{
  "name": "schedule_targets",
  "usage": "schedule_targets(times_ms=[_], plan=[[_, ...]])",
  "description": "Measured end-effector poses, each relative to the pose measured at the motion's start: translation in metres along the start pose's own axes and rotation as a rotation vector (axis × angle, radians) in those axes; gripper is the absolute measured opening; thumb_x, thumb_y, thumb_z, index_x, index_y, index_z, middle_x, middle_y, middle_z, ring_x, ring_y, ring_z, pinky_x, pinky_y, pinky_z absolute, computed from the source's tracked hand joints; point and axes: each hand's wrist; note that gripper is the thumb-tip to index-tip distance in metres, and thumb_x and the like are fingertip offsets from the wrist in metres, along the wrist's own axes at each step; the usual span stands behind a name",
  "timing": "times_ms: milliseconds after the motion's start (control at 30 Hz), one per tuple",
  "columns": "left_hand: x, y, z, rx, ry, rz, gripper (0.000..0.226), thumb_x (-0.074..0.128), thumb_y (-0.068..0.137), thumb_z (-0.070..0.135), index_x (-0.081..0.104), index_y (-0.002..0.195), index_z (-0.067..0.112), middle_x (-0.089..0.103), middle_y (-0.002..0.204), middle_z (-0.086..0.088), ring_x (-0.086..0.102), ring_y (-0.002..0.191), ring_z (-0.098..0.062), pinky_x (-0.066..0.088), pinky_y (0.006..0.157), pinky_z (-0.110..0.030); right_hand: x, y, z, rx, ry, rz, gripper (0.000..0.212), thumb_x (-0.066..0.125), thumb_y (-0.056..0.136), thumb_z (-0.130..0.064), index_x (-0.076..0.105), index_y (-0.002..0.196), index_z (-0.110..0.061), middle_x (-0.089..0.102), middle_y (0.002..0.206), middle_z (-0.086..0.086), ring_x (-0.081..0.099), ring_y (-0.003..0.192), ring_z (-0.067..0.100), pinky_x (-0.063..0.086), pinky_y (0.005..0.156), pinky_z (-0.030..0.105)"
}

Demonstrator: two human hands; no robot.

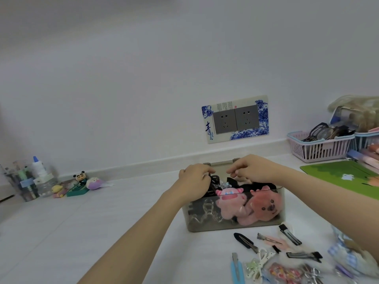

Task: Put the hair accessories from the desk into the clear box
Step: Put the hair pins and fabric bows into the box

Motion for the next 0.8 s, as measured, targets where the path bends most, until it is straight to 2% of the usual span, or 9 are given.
schedule_targets(times_ms=[67,200,300,367,433,500,633,700,800], plan=[[-0.002,-0.006,0.006,0.021,-0.032,0.043,0.037,0.034,0.096,0.015,0.055,0.125,0.023,0.051,0.139,0.004,0.037,0.133,-0.015,0.019,0.107,-0.033,-0.002,-0.011,0.000,-0.052,-0.033,0.045,0.030,0.047,0.091,-0.011,0.066,0.114,-0.016,0.068,0.109,0.000,0.063,0.096,0.016,0.043,0.070,0.012],[-0.001,-0.033,0.024,0.067,-0.123,0.175,0.032,0.038,0.096,0.017,0.059,0.119,0.026,0.054,0.131,0.007,0.038,0.129,-0.012,0.018,0.107,-0.029,-0.004,-0.050,-0.003,-0.205,-0.147,0.210,0.025,0.052,0.091,-0.019,0.066,0.111,-0.025,0.068,0.109,-0.007,0.054,0.088,0.000,0.037,0.069,0.003],[0.003,-0.066,0.033,0.109,-0.209,0.228,0.026,0.046,0.093,0.018,0.065,0.109,0.025,0.058,0.105,0.014,0.051,0.108,-0.007,0.035,0.101,-0.032,-0.004,-0.092,-0.009,-0.320,-0.158,0.263,0.024,0.055,0.089,-0.017,0.066,0.106,-0.030,0.064,0.096,-0.017,0.049,0.083,-0.010,0.035,0.074,-0.003],[0.006,-0.090,0.033,0.105,-0.198,0.162,0.022,0.049,0.092,0.020,0.067,0.104,0.026,0.057,0.095,0.014,0.052,0.090,0.001,0.040,0.083,-0.021,0.001,-0.116,-0.009,-0.363,-0.183,0.235,0.024,0.057,0.088,-0.017,0.067,0.104,-0.032,0.063,0.091,-0.019,0.051,0.085,-0.006,0.039,0.080,0.007],[0.008,-0.113,0.030,0.060,-0.136,0.015,0.020,0.051,0.092,0.025,0.066,0.105,0.028,0.056,0.095,0.012,0.050,0.082,0.002,0.038,0.072,-0.012,0.011,-0.133,-0.002,-0.384,-0.190,0.166,0.023,0.059,0.086,-0.019,0.069,0.103,-0.031,0.067,0.096,-0.015,0.052,0.093,-0.005,0.039,0.079,0.009],[0.010,-0.132,0.023,0.002,-0.107,-0.097,0.018,0.051,0.092,0.028,0.064,0.105,0.032,0.054,0.093,0.016,0.050,0.078,0.001,0.041,0.072,-0.012,0.023,-0.141,0.008,-0.409,-0.178,0.090,0.023,0.061,0.085,-0.020,0.069,0.105,-0.030,0.064,0.105,-0.016,0.049,0.104,-0.009,0.038,0.085,0.004],[0.014,-0.155,0.007,-0.137,-0.196,-0.221,0.017,0.058,0.088,0.029,0.066,0.102,0.032,0.053,0.093,0.012,0.055,0.070,-0.002,0.056,0.074,-0.022,0.045,-0.146,0.014,-0.377,-0.265,0.053,0.025,0.056,0.088,-0.028,0.064,0.112,-0.032,0.051,0.100,-0.031,0.044,0.105,-0.006,0.036,0.095,0.017],[0.013,-0.163,0.000,-0.144,-0.167,-0.261,0.017,0.062,0.085,0.032,0.066,0.101,0.036,0.056,0.096,0.012,0.055,0.067,0.002,0.049,0.072,-0.014,0.055,-0.146,0.013,-0.384,-0.285,0.063,0.026,0.055,0.089,-0.029,0.064,0.113,-0.031,0.054,0.100,-0.026,0.045,0.105,0.001,0.034,0.091,0.012],[0.014,-0.173,-0.010,-0.135,-0.170,-0.288,0.021,0.068,0.081,0.035,0.066,0.102,0.036,0.056,0.102,0.010,0.051,0.074,-0.001,0.044,0.075,-0.014,0.065,-0.144,0.012,-0.403,-0.299,0.092,0.025,0.055,0.088,-0.030,0.064,0.112,-0.031,0.059,0.101,-0.021,0.044,0.102,0.001,0.028,0.083,0.002]])
Point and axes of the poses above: each hand's wrist, its own y-axis towards the middle knuckle, its own x-axis out of the palm, z = x × y
